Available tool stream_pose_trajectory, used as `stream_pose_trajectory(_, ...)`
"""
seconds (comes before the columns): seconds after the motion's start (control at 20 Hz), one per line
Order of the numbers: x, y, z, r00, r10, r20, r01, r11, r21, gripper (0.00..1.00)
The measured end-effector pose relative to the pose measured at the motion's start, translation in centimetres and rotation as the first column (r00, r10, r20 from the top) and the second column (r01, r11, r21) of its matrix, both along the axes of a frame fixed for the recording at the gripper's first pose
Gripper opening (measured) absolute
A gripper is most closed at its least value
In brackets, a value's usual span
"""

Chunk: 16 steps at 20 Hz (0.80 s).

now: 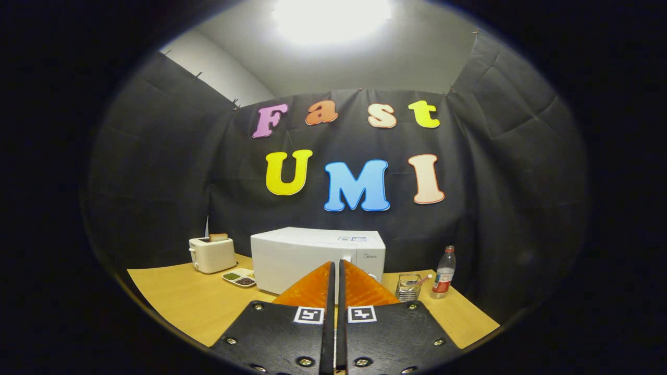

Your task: Open the microwave, put the food inside, and close the microwave door.

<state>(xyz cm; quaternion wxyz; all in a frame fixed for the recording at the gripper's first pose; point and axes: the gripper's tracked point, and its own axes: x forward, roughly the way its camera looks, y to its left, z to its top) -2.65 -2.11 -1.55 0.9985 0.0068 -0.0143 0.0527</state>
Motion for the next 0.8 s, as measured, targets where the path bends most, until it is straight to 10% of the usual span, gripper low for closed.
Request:
stream_pose_trajectory(0.35,-1.7,-0.1,1.7,0.999,-0.043,0.03,0.044,0.998,-0.035,0.02)
stream_pose_trajectory(0.45,-1.6,-0.1,1.7,0.998,-0.054,0.031,0.056,0.997,-0.045,0.65)
stream_pose_trajectory(0.55,-1.4,0.6,1.3,0.999,-0.042,0.018,0.043,0.998,-0.053,0.96)
stream_pose_trajectory(0.8,-1.2,1.0,1.3,1.0,-0.026,0.004,0.026,0.999,-0.024,0.97)
